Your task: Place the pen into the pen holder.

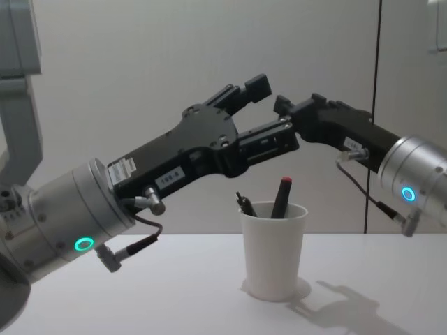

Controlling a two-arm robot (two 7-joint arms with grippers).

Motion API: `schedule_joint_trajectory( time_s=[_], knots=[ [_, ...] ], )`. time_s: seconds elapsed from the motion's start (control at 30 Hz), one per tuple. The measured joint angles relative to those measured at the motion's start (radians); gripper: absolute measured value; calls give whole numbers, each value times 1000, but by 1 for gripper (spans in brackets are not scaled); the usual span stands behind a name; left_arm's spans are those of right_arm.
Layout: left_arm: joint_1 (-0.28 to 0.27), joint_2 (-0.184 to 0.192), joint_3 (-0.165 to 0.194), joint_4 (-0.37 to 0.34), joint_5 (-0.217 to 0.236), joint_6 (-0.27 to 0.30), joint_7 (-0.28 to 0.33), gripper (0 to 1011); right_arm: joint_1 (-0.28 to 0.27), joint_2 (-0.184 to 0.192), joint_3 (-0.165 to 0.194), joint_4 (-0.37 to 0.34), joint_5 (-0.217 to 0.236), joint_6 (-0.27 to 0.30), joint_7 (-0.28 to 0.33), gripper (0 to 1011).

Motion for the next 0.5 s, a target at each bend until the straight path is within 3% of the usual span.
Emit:
schedule_joint_trajectory(
  time_s=[0.27, 0.4, 0.5],
  knots=[
    [0, 0, 0, 0, 0, 0, 0, 1000, 3, -2, 0, 7, 7, -6, 6, 906],
    [0, 0, 0, 0, 0, 0, 0, 999, 3, -3, 1, 8, 8, -9, 8, 992],
    [0, 0, 0, 0, 0, 0, 0, 1000, 3, -3, 1, 8, 9, -10, 9, 1002]
  ],
)
